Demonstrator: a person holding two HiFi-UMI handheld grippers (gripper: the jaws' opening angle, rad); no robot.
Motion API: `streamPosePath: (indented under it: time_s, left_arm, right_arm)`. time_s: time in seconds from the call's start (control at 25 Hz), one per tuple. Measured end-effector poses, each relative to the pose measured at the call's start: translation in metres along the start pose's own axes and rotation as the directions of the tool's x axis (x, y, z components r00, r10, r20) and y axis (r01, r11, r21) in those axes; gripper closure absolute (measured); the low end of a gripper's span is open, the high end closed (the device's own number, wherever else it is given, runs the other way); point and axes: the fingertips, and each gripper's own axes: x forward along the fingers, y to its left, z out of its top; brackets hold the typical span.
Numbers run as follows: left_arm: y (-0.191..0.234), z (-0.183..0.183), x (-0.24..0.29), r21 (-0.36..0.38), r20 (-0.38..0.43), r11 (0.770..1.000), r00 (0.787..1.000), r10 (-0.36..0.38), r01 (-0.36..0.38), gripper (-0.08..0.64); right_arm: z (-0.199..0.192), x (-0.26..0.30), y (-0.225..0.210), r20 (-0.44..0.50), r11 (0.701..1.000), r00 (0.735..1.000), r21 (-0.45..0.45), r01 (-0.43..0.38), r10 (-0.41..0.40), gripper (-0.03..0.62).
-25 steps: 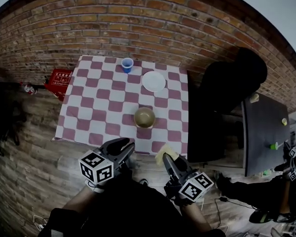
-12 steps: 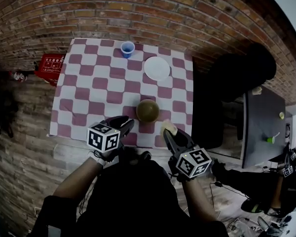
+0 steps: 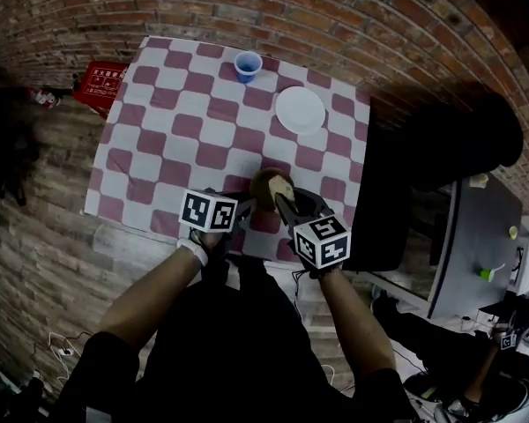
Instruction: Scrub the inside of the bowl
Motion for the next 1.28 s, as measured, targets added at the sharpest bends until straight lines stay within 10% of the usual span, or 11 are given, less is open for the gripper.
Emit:
streamPosePath:
  time_s: [0.36,0.88,1.28]
  left_arm:
    - [0.017,-0.004,0.012,-0.196,0.04,0.98,0.999,0.034,-0.026,0.447]
    - [0.021,0.009,0.008,-0.184,0.08,0.977,0.989,0.121,-0.105,0.531]
    - [0.02,0.013,0.011,-0.194,0.095,0.974,0.986,0.137,-0.117,0.532]
  right_arm:
    - [-0.009,0.053,0.005,-0.121,0.982,0.989,-0.162,-0.099,0.08,0.505]
    - [-0.016,0.049,-0.007,-0.207,0.888,0.978,-0.453,-0.08,-0.017,0.505]
    - [-0.03,0.018,0.002,-0.246,0.895,0.969,-0.426,-0.135,0.029,0.505]
